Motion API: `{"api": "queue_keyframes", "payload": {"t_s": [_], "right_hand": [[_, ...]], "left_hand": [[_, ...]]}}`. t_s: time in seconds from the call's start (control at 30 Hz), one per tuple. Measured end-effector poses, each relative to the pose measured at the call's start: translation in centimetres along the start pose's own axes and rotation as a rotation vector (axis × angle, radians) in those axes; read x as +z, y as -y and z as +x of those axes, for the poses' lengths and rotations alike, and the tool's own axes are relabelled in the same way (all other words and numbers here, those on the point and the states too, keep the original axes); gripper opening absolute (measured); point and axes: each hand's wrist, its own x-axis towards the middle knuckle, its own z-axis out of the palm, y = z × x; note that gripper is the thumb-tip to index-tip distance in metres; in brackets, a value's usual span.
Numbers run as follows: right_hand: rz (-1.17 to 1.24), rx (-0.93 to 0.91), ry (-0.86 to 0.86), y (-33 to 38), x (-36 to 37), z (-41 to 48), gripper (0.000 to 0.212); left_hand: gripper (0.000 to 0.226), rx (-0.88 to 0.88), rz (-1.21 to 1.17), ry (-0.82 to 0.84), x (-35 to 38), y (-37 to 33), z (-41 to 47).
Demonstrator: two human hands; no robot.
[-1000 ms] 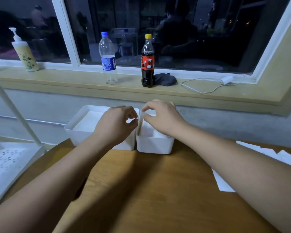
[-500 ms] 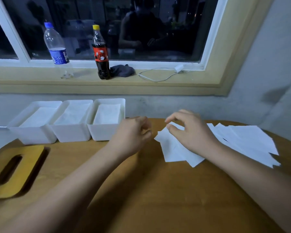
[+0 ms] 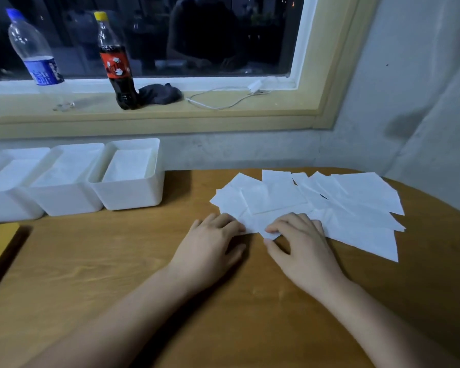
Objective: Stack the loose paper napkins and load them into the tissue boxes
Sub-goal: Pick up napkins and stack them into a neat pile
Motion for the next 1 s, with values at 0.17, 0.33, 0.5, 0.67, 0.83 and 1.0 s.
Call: {"api": "queue_keyframes", "payload": {"t_s": [0.17,0.33,0.5,0.67,0.83,1.0], "right_hand": [[-0.04,-0.033,0.021,-0.4,0.3,0.4,0.012],[-0.013,-0.01,0.035,-0.4,0.1,0.3,0.02],[-0.033,-0.012,0.045,-0.2,0.1,0.3,0.019],[-0.05,-0.02,0.048,-0.1,0.0,0.2,0.013],[-0.094,-0.056,0.017,-0.1,0.3,0.2,0.016],[-0.108,-0.066,0.014,-0.3,0.3,0.2,0.017]], "left_hand": [[0.041,0.018,0.007,0.009,-0.4,0.2,-2.0],[0.034,0.044,-0.004,-0.005,-1.0,0.5,-4.8],[0.013,0.103,-0.096,-0.052,-2.0,0.5,-5.2],[0.023,0.071,-0.082,-0.082,-1.6,1.2,-4.8],[0.014,0.119,-0.072,-0.032,-1.8,0.8,-5.1],[0.013,0.19,-0.151,-0.004,-2.2,-0.2,-5.5]]}}
